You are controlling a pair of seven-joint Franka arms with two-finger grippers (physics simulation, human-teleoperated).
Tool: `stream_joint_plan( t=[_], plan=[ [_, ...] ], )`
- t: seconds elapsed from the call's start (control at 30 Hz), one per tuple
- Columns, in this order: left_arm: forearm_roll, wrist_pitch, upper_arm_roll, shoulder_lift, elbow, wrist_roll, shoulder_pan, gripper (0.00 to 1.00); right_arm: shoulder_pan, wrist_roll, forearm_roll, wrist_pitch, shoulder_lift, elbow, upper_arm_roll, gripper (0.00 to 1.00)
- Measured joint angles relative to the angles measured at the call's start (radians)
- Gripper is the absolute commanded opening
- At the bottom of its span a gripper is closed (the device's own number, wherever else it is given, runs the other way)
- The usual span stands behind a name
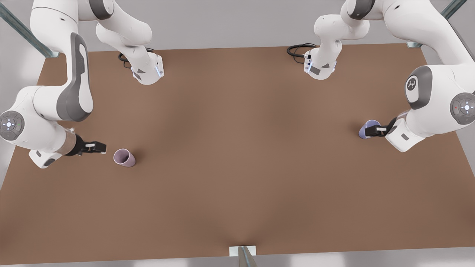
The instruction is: Stack the cups, with the pink cup at the bottom and the purple cup at the top
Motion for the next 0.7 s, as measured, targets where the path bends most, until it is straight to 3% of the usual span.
stream_joint_plan(
  t=[0.3,0.7],
  plan=[
    [-0.001,0.023,0.006,0.014,-0.009,0.013,0.0,1.0,-0.003,-0.022,0.011,0.234,-0.04,-0.344,-0.016,1.0],
    [0.001,0.027,0.012,0.053,-0.011,0.025,0.006,1.0,-0.029,-0.1,0.045,0.599,0.104,-0.524,-0.085,1.0]
  ],
)
